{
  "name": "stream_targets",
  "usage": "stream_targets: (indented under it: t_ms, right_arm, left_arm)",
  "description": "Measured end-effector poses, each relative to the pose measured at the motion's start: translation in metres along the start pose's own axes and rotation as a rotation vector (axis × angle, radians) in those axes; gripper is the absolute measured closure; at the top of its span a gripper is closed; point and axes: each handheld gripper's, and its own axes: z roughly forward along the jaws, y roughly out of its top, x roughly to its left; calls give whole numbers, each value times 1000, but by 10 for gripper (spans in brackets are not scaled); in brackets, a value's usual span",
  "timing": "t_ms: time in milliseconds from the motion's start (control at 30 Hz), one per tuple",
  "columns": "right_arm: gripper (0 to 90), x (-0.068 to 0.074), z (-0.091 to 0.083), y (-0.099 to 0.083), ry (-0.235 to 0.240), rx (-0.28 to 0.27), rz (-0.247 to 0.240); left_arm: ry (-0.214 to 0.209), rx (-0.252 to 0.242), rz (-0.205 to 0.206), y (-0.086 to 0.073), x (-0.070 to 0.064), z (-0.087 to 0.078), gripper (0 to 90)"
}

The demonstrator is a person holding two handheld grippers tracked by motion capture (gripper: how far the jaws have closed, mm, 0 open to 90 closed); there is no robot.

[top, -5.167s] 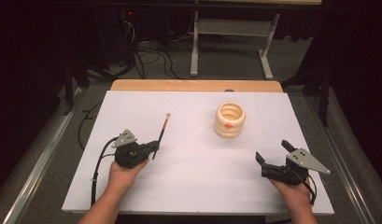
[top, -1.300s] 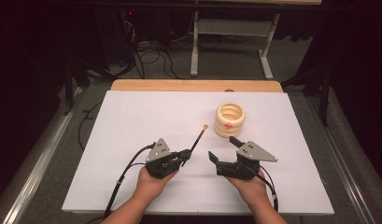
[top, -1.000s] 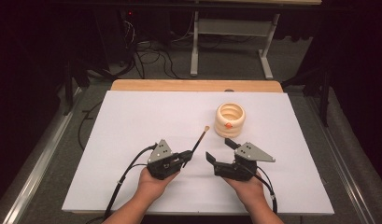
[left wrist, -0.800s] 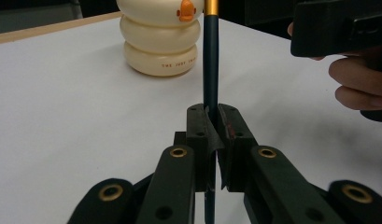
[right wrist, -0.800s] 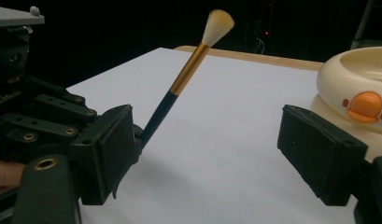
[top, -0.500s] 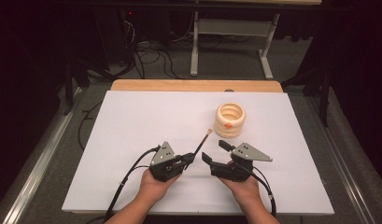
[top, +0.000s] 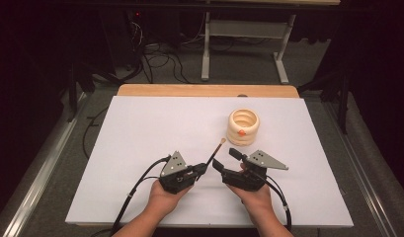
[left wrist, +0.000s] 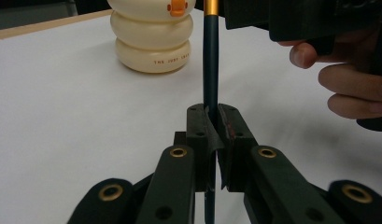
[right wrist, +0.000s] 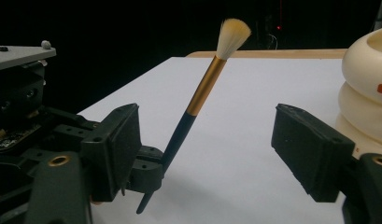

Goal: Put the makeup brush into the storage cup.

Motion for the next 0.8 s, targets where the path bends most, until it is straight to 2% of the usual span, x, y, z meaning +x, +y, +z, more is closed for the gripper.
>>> stream_targets:
  t_ms: [233, 533, 800]
  right_arm:
    - [315, 0, 1, -1, 15, -11, 17]
    - [414, 1, 1, -1, 27, -25, 17]
    - [497, 2, 1, -1, 43, -36, 40]
  left_arm:
    - [-1, -4, 3, 0, -1, 0, 842]
    - [-6, -5, 7, 0, -3, 1, 842]
    - [-16, -10, 8, 0, -4, 0, 842]
